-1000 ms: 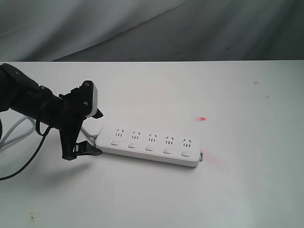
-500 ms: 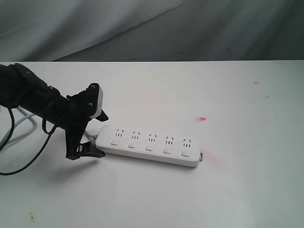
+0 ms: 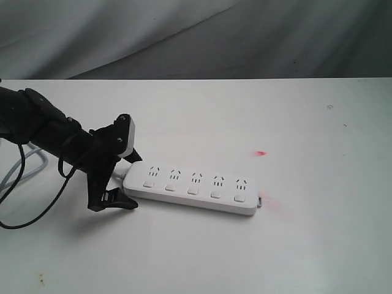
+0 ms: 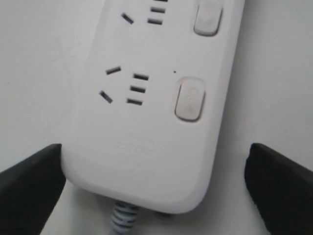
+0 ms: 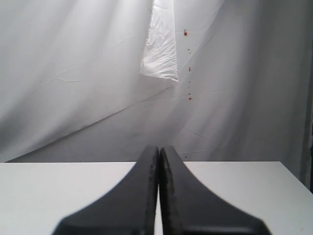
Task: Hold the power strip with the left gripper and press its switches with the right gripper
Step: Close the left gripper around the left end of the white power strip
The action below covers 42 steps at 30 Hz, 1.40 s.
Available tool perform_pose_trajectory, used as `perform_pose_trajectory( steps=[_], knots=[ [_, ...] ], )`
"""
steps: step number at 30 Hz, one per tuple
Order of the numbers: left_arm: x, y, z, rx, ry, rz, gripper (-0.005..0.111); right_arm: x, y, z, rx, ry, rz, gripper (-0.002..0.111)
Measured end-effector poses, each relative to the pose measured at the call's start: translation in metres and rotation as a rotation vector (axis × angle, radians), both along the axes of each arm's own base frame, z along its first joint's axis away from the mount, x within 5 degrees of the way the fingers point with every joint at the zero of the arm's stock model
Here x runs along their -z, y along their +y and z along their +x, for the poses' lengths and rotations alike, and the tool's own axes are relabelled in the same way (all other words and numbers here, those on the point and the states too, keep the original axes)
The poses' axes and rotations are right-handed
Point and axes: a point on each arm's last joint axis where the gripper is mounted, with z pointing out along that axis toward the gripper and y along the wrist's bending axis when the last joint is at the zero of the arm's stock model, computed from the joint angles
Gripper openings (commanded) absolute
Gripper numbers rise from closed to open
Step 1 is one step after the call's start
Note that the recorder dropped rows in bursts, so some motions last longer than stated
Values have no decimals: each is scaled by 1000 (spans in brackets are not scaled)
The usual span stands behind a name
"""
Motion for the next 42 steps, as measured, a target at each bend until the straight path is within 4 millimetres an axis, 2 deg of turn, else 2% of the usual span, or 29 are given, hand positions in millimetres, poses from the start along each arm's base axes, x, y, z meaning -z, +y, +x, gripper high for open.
perform_pose_trajectory(
  steps=[12, 20, 42],
  knots=[
    [1, 0, -1, -36, 42, -3, 92, 0, 0, 0, 0, 0, 0, 0],
    [2, 1, -7, -33, 114, 9, 85, 0, 0, 0, 0, 0, 0, 0],
    [2, 0, -6, 9, 81, -2, 83, 0, 0, 0, 0, 0, 0, 0]
  ],
)
